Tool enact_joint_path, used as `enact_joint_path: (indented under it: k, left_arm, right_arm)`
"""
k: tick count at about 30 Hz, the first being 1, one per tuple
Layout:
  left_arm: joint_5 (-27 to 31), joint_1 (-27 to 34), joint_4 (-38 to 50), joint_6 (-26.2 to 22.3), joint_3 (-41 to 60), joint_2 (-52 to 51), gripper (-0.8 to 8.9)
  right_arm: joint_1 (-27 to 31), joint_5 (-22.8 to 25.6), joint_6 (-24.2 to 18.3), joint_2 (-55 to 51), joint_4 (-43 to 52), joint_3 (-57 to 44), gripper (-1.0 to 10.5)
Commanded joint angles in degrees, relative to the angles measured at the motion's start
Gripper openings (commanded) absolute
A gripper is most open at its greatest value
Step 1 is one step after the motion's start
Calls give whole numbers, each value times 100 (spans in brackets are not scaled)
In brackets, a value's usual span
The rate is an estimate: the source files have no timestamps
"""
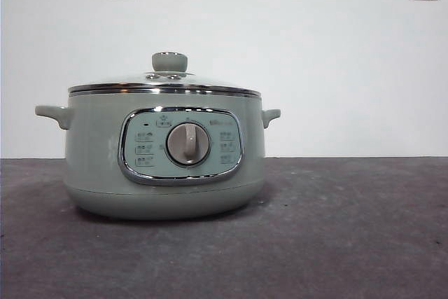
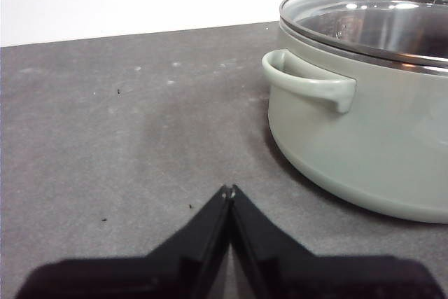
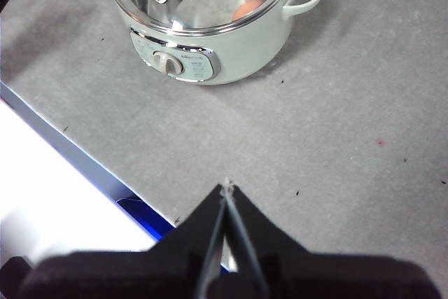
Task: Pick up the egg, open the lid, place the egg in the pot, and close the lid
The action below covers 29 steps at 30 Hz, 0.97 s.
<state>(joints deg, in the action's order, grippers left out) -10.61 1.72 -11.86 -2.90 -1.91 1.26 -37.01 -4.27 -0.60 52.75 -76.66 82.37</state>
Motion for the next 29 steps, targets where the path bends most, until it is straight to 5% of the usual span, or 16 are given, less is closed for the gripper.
enact_joint_path:
  k: [1,10,14,20,29]
  left_arm:
    - [13,13,57,50,66,15,-4]
    - [13,13,57,50,66,79,-4]
    - [13,13,57,52,66,81,-4]
    - [13,13,57,50,66,81,-4]
    - [13,13,57,50,66,103,-4]
  right_arm:
    - [-9,24,57,-2,28,-42,1]
    - [-4,26,59,-7,35,-42,1]
    - [170,348,-417,-236,321,-52,1]
    - [1329,-170,-496,-1189,2293,-850,1]
    - [2883,-221,-599,-2962,4994,-3744,1]
